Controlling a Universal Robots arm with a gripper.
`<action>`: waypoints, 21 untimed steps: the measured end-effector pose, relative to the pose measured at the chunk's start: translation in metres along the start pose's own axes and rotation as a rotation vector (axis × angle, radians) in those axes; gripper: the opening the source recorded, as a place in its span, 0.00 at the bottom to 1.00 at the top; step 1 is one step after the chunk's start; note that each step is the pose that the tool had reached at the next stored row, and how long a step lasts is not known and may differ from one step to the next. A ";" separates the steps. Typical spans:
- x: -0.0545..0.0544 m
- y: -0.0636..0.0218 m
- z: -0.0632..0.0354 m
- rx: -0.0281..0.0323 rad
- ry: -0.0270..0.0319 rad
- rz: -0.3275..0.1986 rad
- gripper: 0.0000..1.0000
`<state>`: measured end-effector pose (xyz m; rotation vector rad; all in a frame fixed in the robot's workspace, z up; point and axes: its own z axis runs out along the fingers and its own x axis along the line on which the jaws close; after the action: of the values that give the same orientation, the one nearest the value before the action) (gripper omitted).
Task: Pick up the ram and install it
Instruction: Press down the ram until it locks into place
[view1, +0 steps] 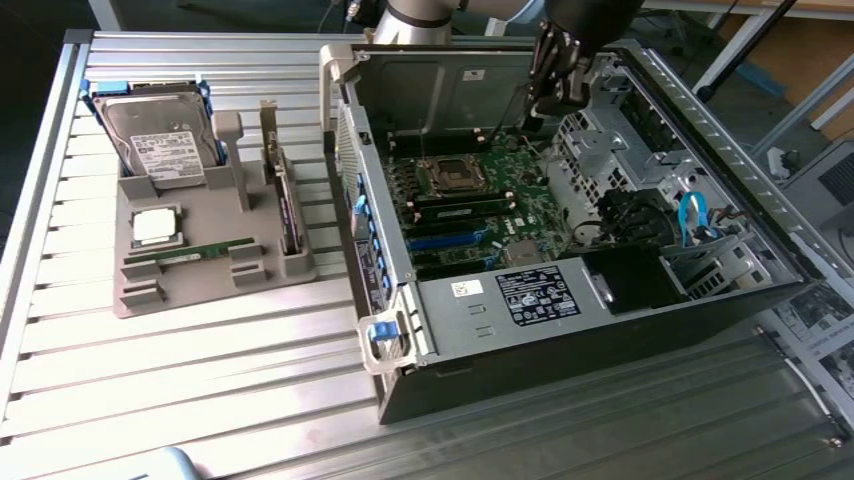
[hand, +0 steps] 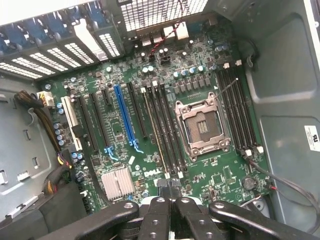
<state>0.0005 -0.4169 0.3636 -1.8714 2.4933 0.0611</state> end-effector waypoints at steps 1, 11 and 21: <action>0.000 0.0001 0.0000 0.0001 -0.0001 0.003 0.11; 0.000 0.0007 0.0000 0.0012 -0.0003 0.028 0.11; 0.000 0.0016 0.0000 0.0025 -0.0008 0.058 0.11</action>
<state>-0.0011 -0.4168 0.3636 -1.7970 2.5462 0.0597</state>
